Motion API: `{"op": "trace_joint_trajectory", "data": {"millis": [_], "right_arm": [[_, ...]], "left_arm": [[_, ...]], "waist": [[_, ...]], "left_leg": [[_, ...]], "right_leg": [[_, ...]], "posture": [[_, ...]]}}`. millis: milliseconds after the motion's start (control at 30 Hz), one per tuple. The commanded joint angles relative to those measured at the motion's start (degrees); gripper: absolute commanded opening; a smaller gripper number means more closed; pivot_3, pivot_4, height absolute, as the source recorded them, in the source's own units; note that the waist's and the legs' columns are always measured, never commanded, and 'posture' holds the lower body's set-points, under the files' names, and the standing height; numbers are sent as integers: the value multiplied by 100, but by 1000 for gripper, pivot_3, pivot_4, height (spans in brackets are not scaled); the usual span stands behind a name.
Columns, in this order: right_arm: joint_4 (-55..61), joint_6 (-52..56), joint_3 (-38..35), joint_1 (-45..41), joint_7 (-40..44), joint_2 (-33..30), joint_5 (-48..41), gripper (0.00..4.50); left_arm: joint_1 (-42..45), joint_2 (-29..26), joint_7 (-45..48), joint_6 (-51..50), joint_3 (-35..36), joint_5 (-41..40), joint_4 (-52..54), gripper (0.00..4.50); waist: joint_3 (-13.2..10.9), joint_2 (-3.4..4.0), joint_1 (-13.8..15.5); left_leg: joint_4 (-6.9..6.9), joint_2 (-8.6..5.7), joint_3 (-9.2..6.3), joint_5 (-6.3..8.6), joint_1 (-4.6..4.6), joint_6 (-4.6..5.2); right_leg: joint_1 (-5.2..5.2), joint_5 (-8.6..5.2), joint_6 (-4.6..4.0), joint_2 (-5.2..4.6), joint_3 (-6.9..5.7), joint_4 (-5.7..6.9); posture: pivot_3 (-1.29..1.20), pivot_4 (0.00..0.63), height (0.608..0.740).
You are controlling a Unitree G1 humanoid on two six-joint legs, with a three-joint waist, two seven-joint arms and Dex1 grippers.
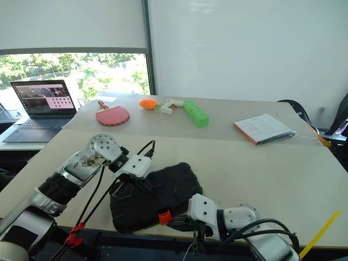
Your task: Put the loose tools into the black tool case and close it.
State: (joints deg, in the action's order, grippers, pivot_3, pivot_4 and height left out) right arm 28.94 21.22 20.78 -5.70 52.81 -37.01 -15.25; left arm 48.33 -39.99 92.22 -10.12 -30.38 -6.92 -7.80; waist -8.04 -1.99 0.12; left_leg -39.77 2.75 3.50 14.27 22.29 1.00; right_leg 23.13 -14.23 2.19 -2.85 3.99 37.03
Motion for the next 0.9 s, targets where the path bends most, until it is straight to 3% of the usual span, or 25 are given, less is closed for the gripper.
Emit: {"op": "trace_joint_trajectory", "data": {"millis": [33,633,900], "right_arm": [[-74,-19,117,-124,-57,123,157,0],[-539,-464,289,-108,-369,585,886,0],[-307,-336,157,100,-196,541,739,0]], "left_arm": [[-195,91,-65,-59,-272,469,-293,44],[-128,388,-142,-33,-54,625,-578,44],[-216,408,-113,-42,-48,624,-537,44]], "waist": [[3,0,9],[33,-4,-88],[31,-1,-89]], "left_leg": [[0,0,0,0,0,0],[8,11,-9,0,-9,0],[10,11,-11,0,-7,0]], "right_leg": [[0,0,1,0,0,0],[3,0,-13,23,16,2],[6,-1,-14,24,16,1]], "posture": [[0,150,738],[0,150,738],[0,150,738]]}}
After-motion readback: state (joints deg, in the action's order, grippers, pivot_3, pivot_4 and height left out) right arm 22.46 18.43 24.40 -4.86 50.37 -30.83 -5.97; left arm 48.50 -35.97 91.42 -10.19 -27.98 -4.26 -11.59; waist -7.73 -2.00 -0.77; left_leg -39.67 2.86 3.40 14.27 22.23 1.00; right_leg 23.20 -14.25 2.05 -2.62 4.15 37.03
